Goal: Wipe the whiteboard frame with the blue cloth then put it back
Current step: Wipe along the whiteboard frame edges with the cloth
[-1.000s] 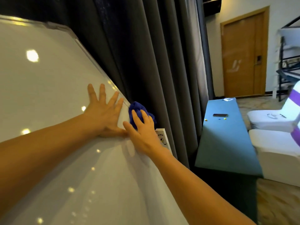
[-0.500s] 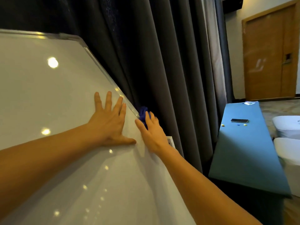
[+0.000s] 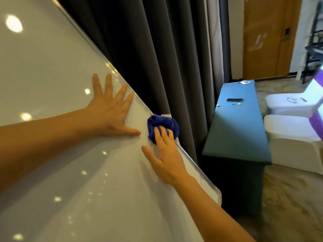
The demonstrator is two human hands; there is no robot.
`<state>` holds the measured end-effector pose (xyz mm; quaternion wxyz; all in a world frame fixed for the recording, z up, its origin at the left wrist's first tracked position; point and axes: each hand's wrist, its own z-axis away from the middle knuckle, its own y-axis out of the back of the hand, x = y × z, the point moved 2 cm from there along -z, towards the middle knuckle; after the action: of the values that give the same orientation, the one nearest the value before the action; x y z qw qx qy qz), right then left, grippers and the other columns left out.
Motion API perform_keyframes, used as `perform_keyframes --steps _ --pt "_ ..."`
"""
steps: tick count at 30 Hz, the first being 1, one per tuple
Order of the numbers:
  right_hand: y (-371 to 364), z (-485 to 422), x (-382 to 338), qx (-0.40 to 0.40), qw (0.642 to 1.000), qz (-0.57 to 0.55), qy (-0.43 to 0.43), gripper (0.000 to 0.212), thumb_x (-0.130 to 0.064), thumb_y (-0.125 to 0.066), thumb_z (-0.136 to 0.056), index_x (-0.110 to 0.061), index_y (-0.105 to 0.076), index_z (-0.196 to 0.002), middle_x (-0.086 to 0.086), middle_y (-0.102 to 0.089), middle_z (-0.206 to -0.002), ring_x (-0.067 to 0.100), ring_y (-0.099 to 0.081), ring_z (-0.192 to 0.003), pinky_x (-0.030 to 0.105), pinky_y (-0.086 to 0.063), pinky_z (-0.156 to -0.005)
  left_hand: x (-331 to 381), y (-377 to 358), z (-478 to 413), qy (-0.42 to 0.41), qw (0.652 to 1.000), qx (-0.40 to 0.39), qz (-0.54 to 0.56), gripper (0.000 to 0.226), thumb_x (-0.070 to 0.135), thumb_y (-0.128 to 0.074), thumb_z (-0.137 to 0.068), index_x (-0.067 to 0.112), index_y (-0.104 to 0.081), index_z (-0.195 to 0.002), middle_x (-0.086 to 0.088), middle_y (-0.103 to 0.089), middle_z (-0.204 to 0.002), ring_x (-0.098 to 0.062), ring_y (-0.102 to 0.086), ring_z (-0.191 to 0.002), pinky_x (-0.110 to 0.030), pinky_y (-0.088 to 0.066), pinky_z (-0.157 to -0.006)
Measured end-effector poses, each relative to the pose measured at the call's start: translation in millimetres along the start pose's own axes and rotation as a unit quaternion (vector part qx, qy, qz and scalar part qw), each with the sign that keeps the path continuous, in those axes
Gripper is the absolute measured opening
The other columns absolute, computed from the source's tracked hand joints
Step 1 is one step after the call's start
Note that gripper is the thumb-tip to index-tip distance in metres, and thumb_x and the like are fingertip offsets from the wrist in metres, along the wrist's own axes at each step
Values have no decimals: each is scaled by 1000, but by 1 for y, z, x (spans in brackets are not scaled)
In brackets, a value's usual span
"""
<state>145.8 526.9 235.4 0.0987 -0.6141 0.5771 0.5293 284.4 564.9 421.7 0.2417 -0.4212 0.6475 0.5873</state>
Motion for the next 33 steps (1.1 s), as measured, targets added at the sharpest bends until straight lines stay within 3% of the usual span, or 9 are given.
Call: perform_keyframes --steps 6,9,11,15,19,23,27,31,33 --pt "-11 63 96 -5 979 8 -205 95 -91 -17 -73 -46 3 -154 -12 13 -165 14 23 -147 49 3 -121 26 1 -4 -17 1000 -15 -10 134 102 15 -45 27 18 -156 -15 21 -165 -58 23 -143 -82 12 -105" --pt "-24 58 100 1 983 8 -185 81 -98 -11 -69 -66 8 -141 -17 18 -163 21 32 -145 50 26 -110 41 -5 -6 -24 999 -32 -18 131 102 12 -47 28 18 -156 -15 20 -166 -58 21 -143 -82 10 -105" --pt "-29 47 93 25 986 5 -168 71 -100 -9 -68 -77 16 -130 -25 24 -156 22 36 -142 50 31 -103 47 -6 -1 -29 999 -38 -24 130 101 12 -47 29 17 -156 -15 21 -165 -59 20 -143 -82 9 -106" --pt "-22 34 101 69 966 -51 -242 98 -98 -17 -64 -57 19 -145 -14 26 -162 33 27 -147 65 10 -114 45 1 1 -25 999 -23 -23 131 99 16 -45 29 17 -156 -16 21 -165 -58 20 -144 -81 5 -108" --pt "-2 16 107 48 947 -108 -298 111 -87 -30 -68 -32 10 -157 -4 11 -168 36 20 -150 67 3 -117 44 12 -4 -15 999 -19 -24 128 102 3 -54 27 17 -157 -18 20 -165 -58 18 -144 -80 6 -109" --pt "-18 16 88 -5 960 -144 -239 104 -92 -37 -70 -48 10 -152 1 8 -167 35 9 -152 68 -7 -117 80 -5 10 -1 999 -54 -3 132 103 -12 -59 19 18 -157 -23 23 -163 -59 19 -144 -79 3 -110" --pt "-28 24 104 1 986 -83 -147 74 -97 -25 -71 -78 17 -130 -26 14 -160 23 18 -150 56 9 -116 122 -14 19 20 998 -58 17 135 102 -11 -59 12 15 -157 -26 20 -162 -62 17 -142 -79 1 -109" --pt "-36 58 161 -14 952 -90 -291 77 -88 -26 -78 -62 -4 -147 -14 4 -167 36 14 -151 65 1 -119 161 -31 37 -50 995 -81 18 130 101 -12 -62 16 17 -156 -26 26 -161 -66 24 -137 -83 9 -102" --pt "-39 62 163 -3 938 -142 -316 87 -85 -33 -79 -52 2 -152 -6 -1 -168 37 11 -152 65 -4 -119 181 -40 47 -72 993 -90 8 128 100 -13 -65 16 20 -155 -26 30 -159 -67 27 -135 -85 10 -100"
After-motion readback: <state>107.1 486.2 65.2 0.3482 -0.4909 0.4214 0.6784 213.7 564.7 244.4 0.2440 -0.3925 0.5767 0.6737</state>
